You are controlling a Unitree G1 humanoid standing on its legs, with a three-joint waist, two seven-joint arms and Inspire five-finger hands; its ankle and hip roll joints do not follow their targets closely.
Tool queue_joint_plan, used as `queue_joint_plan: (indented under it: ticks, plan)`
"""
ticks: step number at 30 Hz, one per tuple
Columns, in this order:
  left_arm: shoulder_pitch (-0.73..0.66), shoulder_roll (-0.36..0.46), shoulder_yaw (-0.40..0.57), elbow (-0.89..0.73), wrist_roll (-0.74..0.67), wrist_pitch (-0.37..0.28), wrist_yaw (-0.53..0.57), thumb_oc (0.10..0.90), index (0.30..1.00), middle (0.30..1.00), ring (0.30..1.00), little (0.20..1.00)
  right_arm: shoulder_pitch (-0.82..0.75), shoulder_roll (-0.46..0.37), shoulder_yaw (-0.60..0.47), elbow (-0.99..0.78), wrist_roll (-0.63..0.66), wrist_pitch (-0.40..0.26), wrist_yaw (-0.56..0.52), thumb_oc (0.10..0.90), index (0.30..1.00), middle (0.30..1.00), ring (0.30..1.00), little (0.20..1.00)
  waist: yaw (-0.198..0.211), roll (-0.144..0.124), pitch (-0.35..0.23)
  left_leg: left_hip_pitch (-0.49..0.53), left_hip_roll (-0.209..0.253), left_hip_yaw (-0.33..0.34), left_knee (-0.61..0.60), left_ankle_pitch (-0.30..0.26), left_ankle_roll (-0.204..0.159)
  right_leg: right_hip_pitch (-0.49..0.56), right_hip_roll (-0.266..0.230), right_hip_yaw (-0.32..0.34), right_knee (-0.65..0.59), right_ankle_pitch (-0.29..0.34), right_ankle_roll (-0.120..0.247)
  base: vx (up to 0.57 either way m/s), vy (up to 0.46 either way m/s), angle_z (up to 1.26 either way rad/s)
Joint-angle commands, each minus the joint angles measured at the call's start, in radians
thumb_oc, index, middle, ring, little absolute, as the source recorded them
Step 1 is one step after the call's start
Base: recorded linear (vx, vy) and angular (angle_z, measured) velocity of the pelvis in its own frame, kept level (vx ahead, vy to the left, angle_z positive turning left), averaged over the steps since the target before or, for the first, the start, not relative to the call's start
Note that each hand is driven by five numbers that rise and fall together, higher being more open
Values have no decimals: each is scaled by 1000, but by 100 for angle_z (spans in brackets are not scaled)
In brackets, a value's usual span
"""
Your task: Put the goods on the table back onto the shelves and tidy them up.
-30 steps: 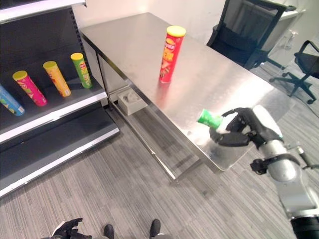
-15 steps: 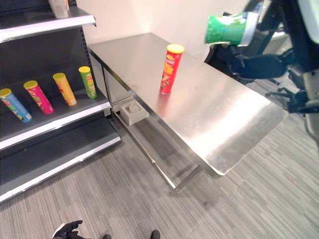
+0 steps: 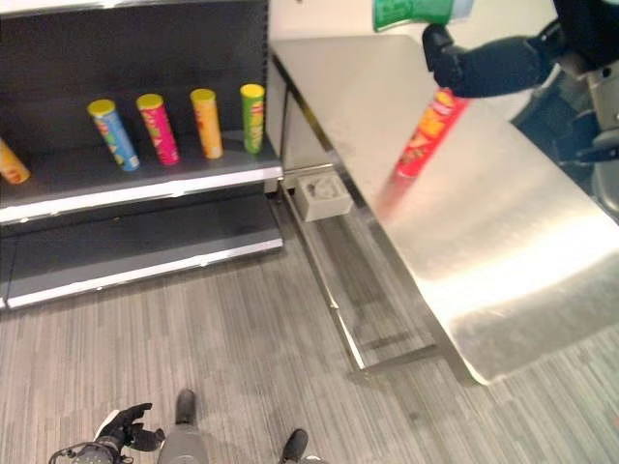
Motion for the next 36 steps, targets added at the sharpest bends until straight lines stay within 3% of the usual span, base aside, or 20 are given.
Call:
queue_joint_plan:
  ticks: [1,4,5,9,10,12,14,17,18,20,23,26,30,32,34,36]
  plan:
    - [-8,62,-63,-50,19,-31,8,800,900,900,900,900,-38,-8,-118,-15,4,62,-84,400,300,300,300,300,2,-32,-117,66,-78,24,-29,42,49,70,-117,36,14,-24,140,260,521,-8]
    - [-11,79,-64,-35,46,-34,6,800,900,900,900,900,-26,30,-121,-19,-32,82,-82,400,300,300,300,300,10,-49,-125,100,-171,41,-29,-15,100,72,-218,43,40,28,174,222,561,26]
    - [-14,88,-55,-27,49,-31,10,800,900,900,900,900,-23,42,-113,-12,-41,92,-84,400,300,300,300,300,13,-54,-123,112,-215,48,-29,-39,123,53,-270,53,100,54,186,116,424,11]
    - [-12,106,-44,-38,48,-28,14,800,900,900,900,900,-17,53,-117,-21,-47,105,-82,400,300,300,300,300,14,-51,-102,142,-278,39,-29,-72,165,12,-339,86,244,134,172,84,298,16]
    - [-16,119,-46,-41,56,-27,15,800,900,900,900,900,-16,56,-111,-18,-50,104,-83,400,300,300,300,300,13,-49,-94,147,-285,35,-29,-80,172,-5,-334,100,276,129,168,67,188,14]
    - [-17,123,-41,-43,52,-22,8,800,900,900,900,900,-1,53,-109,-25,-44,103,-64,400,300,300,300,300,-9,-44,-81,166,-293,15,-29,-91,182,-66,-262,187,310,83,140,90,151,10]
    - [-12,124,-28,-41,43,-24,5,800,900,900,900,900,-6,44,-111,-28,-29,92,-64,400,300,300,300,300,-6,-37,-76,177,-292,13,-29,-97,181,-99,-195,205,258,35,125,136,61,18]
    - [-8,114,-28,-40,37,-25,-4,800,900,900,900,900,-48,42,-78,-26,-6,77,-66,400,300,300,300,300,-17,-43,-60,210,-301,1,-29,-122,184,-164,-96,202,135,67,123,133,-14,-3]
    - [-8,114,-27,-40,37,-25,-4,800,900,900,900,900,-54,41,-73,-24,-6,77,-67,400,300,300,300,300,-18,-43,-60,207,-301,1,-29,-118,185,-165,-96,202,130,73,122,101,1,-2]
    - [-9,96,-25,-43,32,-20,-6,800,900,900,900,900,-76,29,-48,-16,-3,72,-72,400,300,300,300,300,-39,-58,-49,232,-323,-27,-29,-130,188,-218,-28,232,60,121,136,184,6,22]
    - [-23,86,-32,-48,25,-22,-1,800,900,900,900,900,-113,-2,-13,-11,-2,71,-64,400,300,300,300,300,-43,-73,-48,243,-334,-53,-29,-142,191,-201,1,276,28,125,124,163,-47,42]
    - [-17,71,-32,-46,19,-22,4,800,900,900,900,900,-157,-15,24,-8,10,65,-61,400,300,300,300,300,-42,-77,-57,252,-327,-55,-29,-148,184,-178,11,280,16,122,114,120,-96,10]
    - [-4,47,-30,-40,0,-10,12,800,900,900,900,900,-230,-37,83,-4,32,48,-59,400,300,300,300,300,-41,-81,-87,291,-273,-64,-26,-167,157,-134,33,238,14,87,102,226,-193,26]
    - [-1,44,-24,-36,-8,-7,17,800,900,900,900,900,-244,-37,94,-12,34,41,-55,400,300,300,300,300,-37,-85,-85,289,-255,-65,27,-190,144,-107,37,220,14,70,92,165,-168,38]
    - [2,50,-23,-43,-17,-6,14,800,900,900,900,900,-287,-47,127,-24,38,38,-45,400,300,300,300,300,-20,-97,-65,233,-256,-66,172,-209,118,-68,30,205,14,44,72,99,-128,36]
    - [-3,53,-25,-44,-20,-6,15,800,900,900,900,900,-320,-55,155,-26,37,38,-43,400,300,300,300,300,-15,-103,-53,197,-260,-68,240,-198,108,-57,26,201,14,37,64,10,-61,18]
